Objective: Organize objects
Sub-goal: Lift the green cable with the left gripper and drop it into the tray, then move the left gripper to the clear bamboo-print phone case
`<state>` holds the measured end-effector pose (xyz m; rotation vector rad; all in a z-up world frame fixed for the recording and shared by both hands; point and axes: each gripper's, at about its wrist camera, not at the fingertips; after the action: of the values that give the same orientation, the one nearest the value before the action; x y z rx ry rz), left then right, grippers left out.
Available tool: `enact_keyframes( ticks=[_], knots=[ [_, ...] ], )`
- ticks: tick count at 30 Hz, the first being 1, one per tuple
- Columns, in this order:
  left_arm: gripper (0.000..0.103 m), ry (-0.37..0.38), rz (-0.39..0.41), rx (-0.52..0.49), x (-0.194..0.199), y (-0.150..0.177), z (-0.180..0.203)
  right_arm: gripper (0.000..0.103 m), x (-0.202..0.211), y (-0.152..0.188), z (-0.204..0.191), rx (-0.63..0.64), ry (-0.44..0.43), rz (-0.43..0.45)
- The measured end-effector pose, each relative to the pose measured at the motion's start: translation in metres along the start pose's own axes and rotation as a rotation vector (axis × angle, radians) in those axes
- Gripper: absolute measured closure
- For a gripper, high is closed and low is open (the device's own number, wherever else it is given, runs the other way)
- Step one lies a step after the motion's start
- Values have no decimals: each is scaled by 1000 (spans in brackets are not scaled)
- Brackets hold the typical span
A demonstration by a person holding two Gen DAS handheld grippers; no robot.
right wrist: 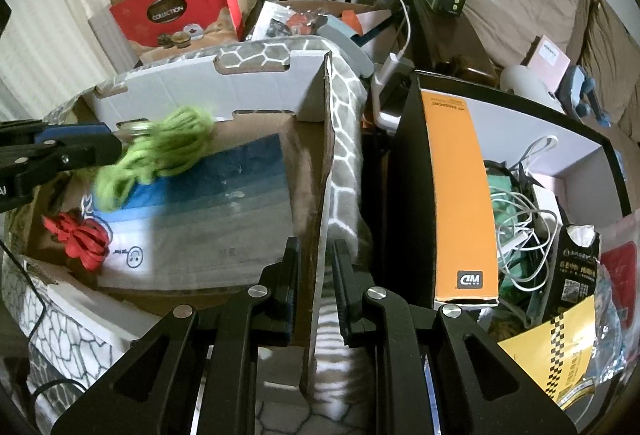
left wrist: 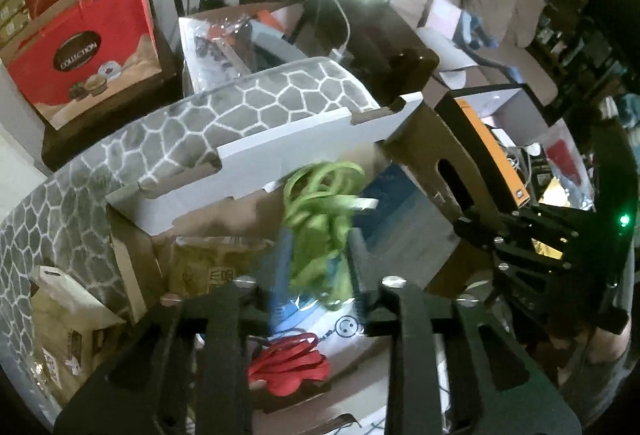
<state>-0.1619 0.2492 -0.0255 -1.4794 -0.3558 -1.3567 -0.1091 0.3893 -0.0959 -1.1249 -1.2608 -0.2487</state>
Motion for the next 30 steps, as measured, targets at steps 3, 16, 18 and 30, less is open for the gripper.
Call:
enact_keyframes(
  ticks=[3, 16, 18, 30],
  knots=[
    [61, -14, 26, 6, 13, 2, -7, 87, 1, 0, 1, 4, -3, 4],
    [36, -130, 145, -3, 107, 42, -64, 87, 1, 0, 6, 4, -14, -1],
    [35, -153, 144, 28, 115, 54, -82, 87, 1, 0, 7, 6, -12, -1],
    [23, -234, 99, 282, 139, 137, -208, 86, 1, 0, 8, 8, -16, -3]
  ],
)
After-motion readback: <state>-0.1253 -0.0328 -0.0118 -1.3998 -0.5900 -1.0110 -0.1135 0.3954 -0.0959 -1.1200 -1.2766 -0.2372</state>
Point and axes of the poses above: each gripper's, at about its wrist camera, not at the fingertips, and x roughly against the way its jaws point, z to its right, y to its underside, and after that the axes turned 5 degrees about z, right-handed
